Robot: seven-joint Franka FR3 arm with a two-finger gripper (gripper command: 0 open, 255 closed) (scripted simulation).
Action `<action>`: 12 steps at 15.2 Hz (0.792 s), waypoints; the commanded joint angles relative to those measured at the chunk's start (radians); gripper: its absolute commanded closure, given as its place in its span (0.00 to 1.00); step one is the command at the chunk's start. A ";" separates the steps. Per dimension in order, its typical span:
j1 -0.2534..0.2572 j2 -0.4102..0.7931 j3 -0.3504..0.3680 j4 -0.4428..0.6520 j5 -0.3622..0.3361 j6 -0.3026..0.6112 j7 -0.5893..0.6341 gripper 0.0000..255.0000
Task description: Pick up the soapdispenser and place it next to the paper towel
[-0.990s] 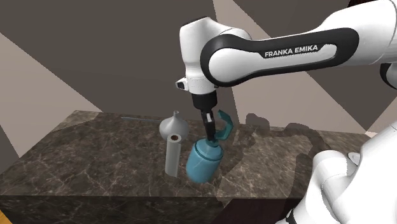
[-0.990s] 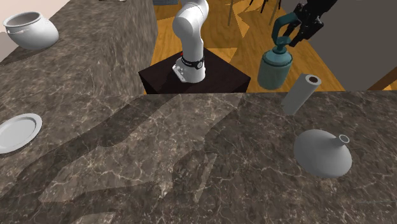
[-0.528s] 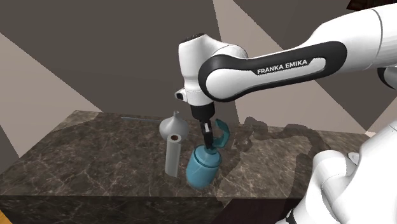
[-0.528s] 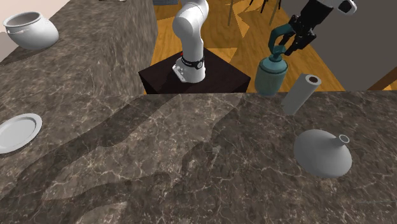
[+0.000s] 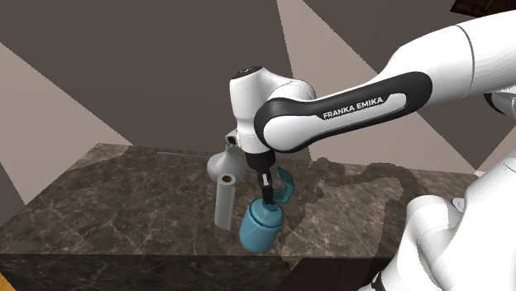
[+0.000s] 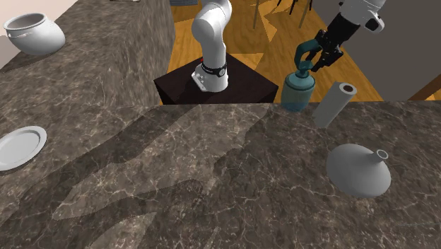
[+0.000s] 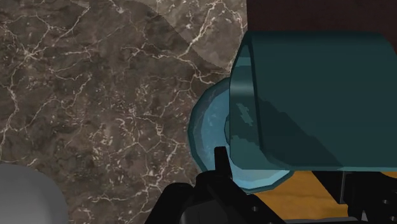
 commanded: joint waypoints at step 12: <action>-0.001 0.010 -0.002 -0.025 -0.002 0.036 0.002 0.00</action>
